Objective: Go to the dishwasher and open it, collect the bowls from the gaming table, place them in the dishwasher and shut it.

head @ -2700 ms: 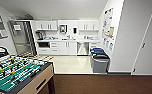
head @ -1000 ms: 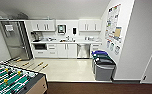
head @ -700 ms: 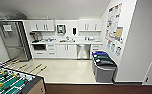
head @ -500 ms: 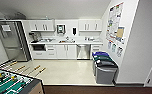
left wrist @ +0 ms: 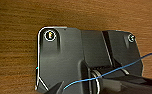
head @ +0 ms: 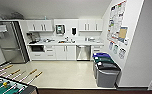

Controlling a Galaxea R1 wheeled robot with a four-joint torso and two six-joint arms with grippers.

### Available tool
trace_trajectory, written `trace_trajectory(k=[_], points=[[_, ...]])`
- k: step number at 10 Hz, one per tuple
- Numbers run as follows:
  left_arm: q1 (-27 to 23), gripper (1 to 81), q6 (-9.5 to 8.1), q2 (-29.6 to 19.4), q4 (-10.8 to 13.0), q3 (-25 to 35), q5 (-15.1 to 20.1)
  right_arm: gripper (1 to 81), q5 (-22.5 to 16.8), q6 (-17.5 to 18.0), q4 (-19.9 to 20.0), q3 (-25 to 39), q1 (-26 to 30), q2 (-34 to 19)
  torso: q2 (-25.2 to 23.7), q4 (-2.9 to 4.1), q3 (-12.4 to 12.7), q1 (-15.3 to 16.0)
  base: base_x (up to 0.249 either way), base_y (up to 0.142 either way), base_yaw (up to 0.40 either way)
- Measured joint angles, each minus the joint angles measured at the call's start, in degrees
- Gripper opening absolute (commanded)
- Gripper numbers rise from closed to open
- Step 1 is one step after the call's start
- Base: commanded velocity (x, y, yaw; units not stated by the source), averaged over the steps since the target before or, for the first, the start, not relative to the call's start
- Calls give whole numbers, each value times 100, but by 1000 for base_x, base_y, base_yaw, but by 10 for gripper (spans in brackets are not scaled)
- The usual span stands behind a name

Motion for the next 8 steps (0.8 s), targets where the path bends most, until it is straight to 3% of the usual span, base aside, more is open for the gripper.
trace_trajectory(k=[8], points=[[5, 811, 0, 1, 0, -2, 4, 811, -2, 0, 2, -102, -2, 49, -2, 0, 0, 0, 238, 0, 0]])
